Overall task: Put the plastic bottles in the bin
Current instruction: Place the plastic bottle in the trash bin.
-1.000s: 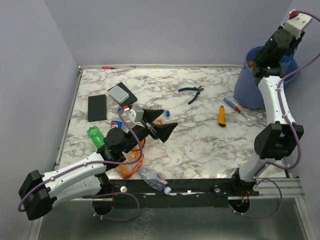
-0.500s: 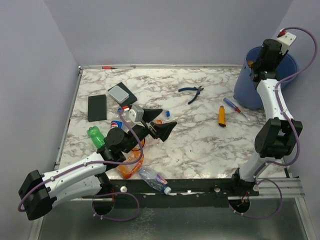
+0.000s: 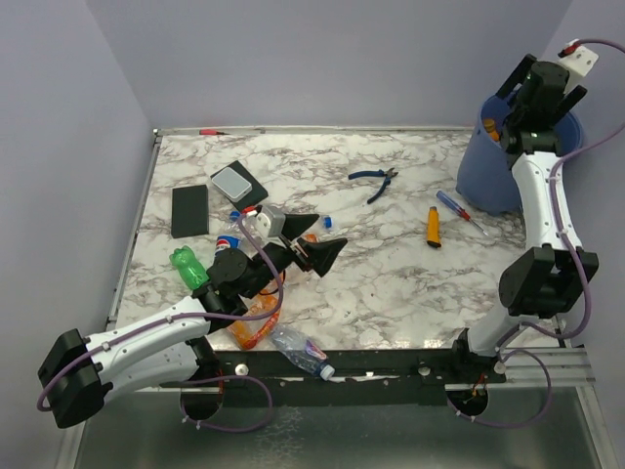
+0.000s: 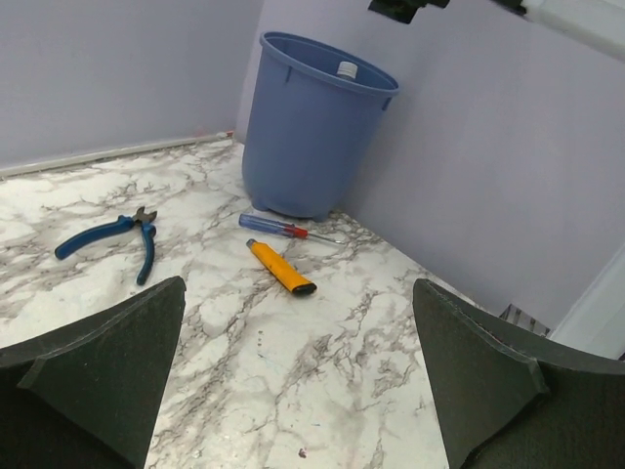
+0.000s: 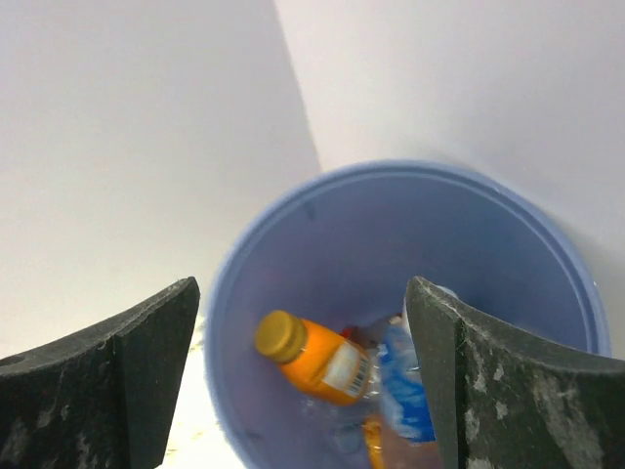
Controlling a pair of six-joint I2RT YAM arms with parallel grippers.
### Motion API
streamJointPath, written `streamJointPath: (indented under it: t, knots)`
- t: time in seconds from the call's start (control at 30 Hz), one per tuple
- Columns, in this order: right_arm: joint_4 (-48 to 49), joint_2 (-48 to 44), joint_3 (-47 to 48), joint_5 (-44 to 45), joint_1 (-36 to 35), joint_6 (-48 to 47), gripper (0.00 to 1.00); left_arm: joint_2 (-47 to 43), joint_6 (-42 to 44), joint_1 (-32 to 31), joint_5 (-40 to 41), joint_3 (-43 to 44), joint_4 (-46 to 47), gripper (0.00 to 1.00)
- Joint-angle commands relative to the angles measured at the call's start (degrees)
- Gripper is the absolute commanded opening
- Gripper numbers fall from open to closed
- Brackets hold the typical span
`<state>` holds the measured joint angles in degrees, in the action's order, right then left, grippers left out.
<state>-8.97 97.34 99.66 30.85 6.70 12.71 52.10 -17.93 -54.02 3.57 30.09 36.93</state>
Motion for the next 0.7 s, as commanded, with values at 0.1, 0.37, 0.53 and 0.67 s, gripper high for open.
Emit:
streamJointPath:
  t: [0.1,0.37,0.53,0.67]
  knots:
    - [3.45,-13.68,0.02,-13.73,-5.95,8.73,0.9,0.64,1.25,-0.13,7.32,0.86,-3.14,0.99]
    - [11.54,-34.78,-32.46,-30.4,-19.46,20.3,0.86,3.27,8.64,-0.85,22.49,5.79,-16.07,0.99]
    - [10.74,-44.48,-51.34,-36.07,-23.85,25.37,0.86,11.42,14.35,-2.96,28.33,18.32,-40.47,0.99]
    - [8.34,-52.11,-62.8,-37.88,-24.02,28.14,0.86,17.98,17.63,-2.9,28.47,24.96,-56.3,0.99]
